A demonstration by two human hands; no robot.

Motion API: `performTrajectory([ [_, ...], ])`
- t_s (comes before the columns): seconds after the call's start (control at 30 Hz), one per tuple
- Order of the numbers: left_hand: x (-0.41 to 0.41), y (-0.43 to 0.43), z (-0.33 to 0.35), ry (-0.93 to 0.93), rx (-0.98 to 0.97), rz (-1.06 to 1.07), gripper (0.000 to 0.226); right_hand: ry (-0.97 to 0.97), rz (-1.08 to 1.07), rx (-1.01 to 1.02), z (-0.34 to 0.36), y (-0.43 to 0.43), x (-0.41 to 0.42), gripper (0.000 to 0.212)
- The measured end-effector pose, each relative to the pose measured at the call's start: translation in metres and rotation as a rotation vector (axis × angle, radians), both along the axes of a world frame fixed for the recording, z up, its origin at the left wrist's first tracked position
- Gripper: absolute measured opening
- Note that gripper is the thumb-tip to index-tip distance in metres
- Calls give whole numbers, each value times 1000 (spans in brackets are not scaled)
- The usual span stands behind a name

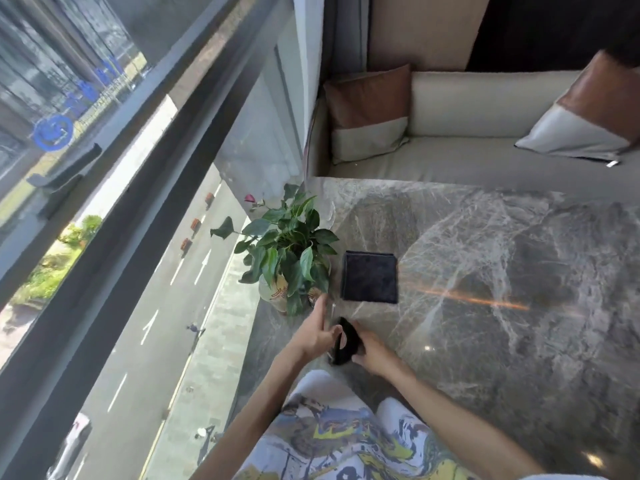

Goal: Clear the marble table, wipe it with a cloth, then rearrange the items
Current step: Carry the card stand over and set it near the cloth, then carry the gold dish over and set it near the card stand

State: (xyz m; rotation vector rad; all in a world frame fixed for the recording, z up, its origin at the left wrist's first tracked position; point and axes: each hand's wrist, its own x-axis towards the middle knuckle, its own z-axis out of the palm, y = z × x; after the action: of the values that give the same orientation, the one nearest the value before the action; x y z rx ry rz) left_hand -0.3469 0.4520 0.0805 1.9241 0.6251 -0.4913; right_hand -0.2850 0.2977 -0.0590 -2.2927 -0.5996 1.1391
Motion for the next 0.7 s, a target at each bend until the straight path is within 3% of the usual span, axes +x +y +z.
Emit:
performTrajectory([
  [0.13,2,-22,4,-153,647,-213,72,-26,-205,12,17,-65,10,59],
  [0.2,3,-47,11,-271,823,-265,59,-18,-309,32,27,-112,9,56],
  [0.3,8,-89,5,-362,825,-345,55,-29,-485,42,46,-189,-5,59],
  [0.5,11,-188,-15,-93,670,-707,41,-6,-762,0,70,-323,-55,48],
  [0.7,10,-293,-22,-51,560,-785,42,-22,-911,22,90,-424,-79,44],
])
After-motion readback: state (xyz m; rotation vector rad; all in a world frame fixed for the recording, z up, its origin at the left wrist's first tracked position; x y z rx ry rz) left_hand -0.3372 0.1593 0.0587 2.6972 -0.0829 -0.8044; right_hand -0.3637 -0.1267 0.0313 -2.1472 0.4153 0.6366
